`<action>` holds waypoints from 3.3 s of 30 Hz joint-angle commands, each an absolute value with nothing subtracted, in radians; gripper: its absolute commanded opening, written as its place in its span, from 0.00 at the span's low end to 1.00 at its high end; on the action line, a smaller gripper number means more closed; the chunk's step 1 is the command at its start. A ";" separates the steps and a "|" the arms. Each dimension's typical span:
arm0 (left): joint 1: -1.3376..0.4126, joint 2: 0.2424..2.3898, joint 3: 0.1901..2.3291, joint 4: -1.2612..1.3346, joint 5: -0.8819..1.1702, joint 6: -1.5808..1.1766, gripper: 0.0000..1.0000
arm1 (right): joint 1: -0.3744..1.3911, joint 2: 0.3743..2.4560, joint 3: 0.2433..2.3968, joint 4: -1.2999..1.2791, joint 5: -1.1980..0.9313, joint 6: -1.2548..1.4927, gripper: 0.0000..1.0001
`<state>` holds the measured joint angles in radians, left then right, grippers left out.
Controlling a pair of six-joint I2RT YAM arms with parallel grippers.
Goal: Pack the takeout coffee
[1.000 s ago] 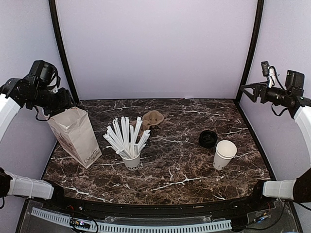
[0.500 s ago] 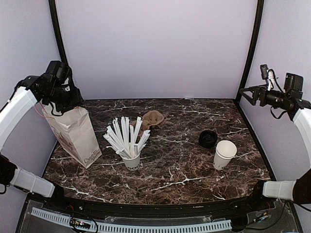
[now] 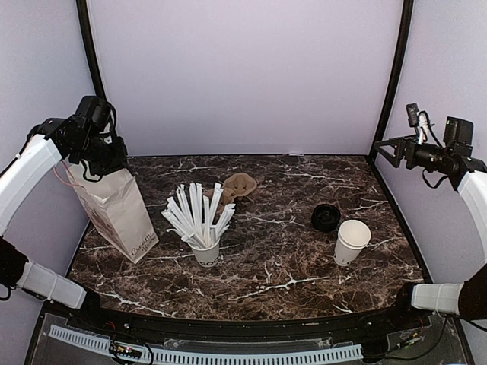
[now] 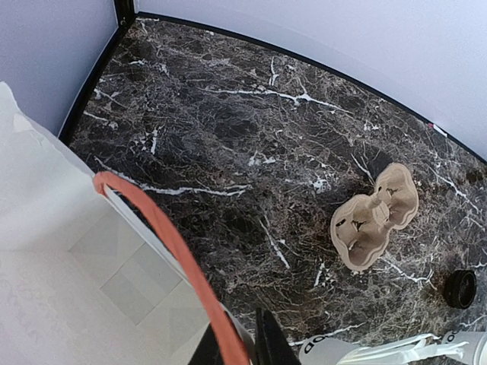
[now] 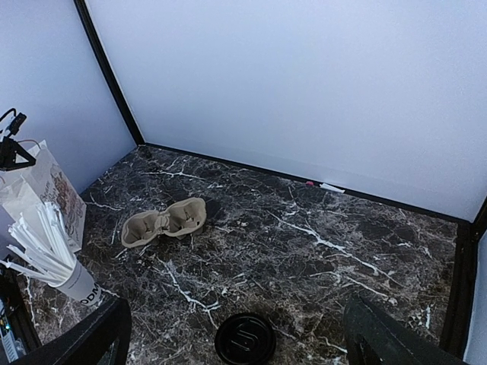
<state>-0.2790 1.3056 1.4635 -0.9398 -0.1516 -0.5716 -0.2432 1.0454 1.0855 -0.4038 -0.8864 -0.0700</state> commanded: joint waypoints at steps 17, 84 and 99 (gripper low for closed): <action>-0.273 1.456 1.606 -0.677 -0.013 -0.205 0.00 | -0.249 1.020 1.078 -0.375 -0.894 -0.063 0.99; -0.285 1.661 2.031 -0.967 -0.127 0.089 0.63 | -0.249 1.036 1.077 -0.422 -0.857 -0.097 0.99; -0.528 1.272 1.783 -0.702 0.162 -0.120 0.64 | -0.068 1.237 1.266 -1.204 -0.537 -0.768 0.65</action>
